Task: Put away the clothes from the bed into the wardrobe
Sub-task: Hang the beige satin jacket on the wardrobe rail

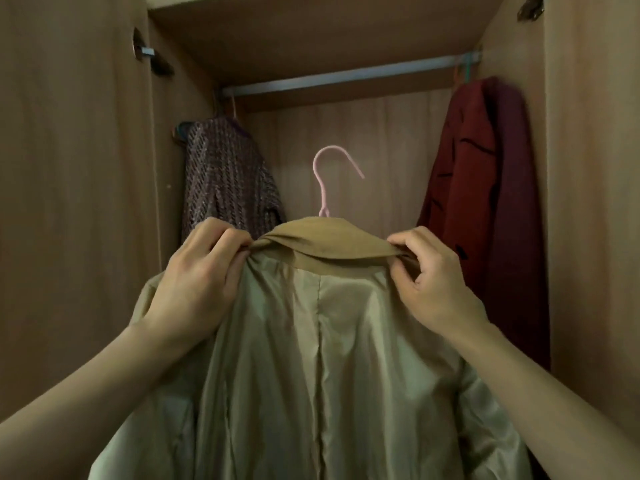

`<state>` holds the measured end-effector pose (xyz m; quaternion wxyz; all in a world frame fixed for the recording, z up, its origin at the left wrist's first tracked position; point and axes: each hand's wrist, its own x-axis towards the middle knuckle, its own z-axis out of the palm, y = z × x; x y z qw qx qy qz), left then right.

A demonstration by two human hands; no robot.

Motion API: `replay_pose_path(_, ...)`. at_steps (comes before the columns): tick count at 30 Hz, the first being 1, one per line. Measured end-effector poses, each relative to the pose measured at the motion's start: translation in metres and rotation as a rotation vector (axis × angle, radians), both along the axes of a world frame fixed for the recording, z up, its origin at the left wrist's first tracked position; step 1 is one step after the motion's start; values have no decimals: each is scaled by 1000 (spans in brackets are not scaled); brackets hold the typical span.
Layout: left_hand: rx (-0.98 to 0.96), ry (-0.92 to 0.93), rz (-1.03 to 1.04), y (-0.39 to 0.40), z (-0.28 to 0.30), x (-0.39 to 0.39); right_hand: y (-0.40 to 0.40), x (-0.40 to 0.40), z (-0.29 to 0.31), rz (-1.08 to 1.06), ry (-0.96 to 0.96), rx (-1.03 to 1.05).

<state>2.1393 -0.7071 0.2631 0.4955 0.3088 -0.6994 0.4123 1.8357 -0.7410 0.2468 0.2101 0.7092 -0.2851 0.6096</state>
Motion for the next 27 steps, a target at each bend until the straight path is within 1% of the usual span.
replay_pose_path(4,-87,-14,84,-24,26,1,-32,-3,20,53,37,-26)
replay_pose_path(8,-140,-36,142,-59,49,6,-77,4,39,71,18,-97)
replay_pose_path(13,-175,-34,182,-105,65,27,-136,27,59,99,-19,-118)
replay_pose_path(17,-196,-48,241,-142,74,51,-180,51,74,105,32,-148)
replay_pose_path(21,-216,-67,328,-183,104,83,-229,73,110,72,120,-170)
replay_pose_path(24,-244,-90,369,-210,135,98,-265,91,138,62,122,-225)
replay_pose_path(27,-286,-56,429,-236,153,104,-300,107,154,49,92,-250)
